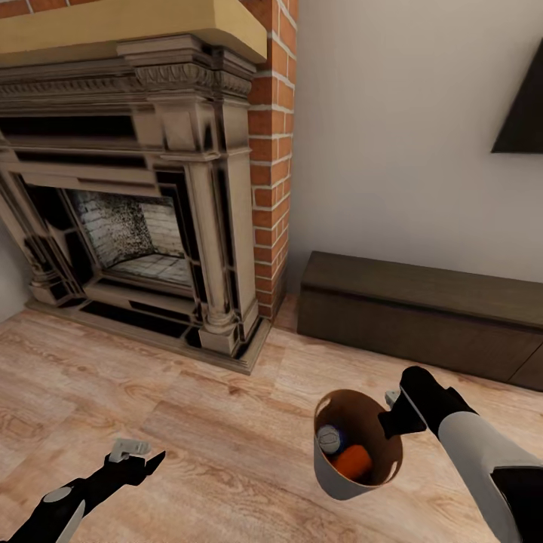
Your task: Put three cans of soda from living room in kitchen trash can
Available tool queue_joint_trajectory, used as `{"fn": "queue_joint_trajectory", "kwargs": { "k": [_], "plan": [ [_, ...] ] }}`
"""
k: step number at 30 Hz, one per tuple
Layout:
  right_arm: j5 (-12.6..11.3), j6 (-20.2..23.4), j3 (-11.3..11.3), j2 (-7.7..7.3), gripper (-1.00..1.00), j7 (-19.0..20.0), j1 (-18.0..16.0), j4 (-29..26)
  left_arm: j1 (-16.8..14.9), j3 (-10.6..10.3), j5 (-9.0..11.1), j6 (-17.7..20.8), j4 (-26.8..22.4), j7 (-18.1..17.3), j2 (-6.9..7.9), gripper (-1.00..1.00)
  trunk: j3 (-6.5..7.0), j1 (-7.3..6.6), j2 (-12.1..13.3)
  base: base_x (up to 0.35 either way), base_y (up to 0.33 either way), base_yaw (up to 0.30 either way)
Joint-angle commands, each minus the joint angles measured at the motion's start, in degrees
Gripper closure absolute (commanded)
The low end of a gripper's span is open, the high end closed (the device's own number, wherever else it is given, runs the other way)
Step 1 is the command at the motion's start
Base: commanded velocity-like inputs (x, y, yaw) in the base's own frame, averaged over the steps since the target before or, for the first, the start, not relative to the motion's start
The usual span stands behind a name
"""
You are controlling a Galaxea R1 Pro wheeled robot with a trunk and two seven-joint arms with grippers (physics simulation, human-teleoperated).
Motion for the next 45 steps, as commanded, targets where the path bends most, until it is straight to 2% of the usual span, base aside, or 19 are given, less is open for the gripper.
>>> {"fn": "queue_joint_trajectory", "kwargs": {
  "k": [1,5,8,12,19,42,45],
  "plan": [
    [-0.23,0.07,0.08,0.13,1.0,-0.6,-0.47,0.58,0.0,-0.03,0.0,-0.01,0.01,0.0,0.0,-1.0,0.01,0.0,0.0,0.0,0.0,0.0],
    [0.1,0.07,0.28,0.63,1.0,-4.48,-1.71,4.06,0.02,-0.16,-0.02,-0.07,0.36,-0.02,-0.48,-1.0,0.01,0.0,0.0,0.0,0.0,0.0],
    [0.15,0.07,0.3,0.76,1.0,-5.4,-1.9,6.15,0.01,-0.22,-0.01,-0.1,0.73,-0.03,-0.67,-1.0,0.01,0.0,0.0,0.0,0.0,0.0],
    [0.31,0.07,0.5,0.75,1.0,-5.86,-2.01,8.56,0.0,-0.26,0.0,-0.11,0.98,-0.05,-0.77,-1.0,0.01,0.0,0.0,0.0,0.0,0.0],
    [0.36,0.07,0.72,0.7,1.0,-5.79,-2.03,9.31,0.01,-0.26,0.0,-0.12,1.08,-0.01,-0.8,-1.0,0.01,0.0,0.0,0.0,0.0,0.0],
    [1.29,0.07,0.76,0.48,1.0,-5.86,-2.03,9.4,0.0,-0.27,-0.07,-0.66,1.27,0.99,-0.8,-1.0,-4.12,5.05,-9.23,0.0,0.0,0.0],
    [1.32,0.07,0.76,0.36,1.0,-5.86,-2.03,9.43,0.01,-0.27,-0.09,-0.84,1.27,1.15,-0.8,-1.0,-4.77,5.19,-9.39,0.0,0.0,0.0]
  ]
}}
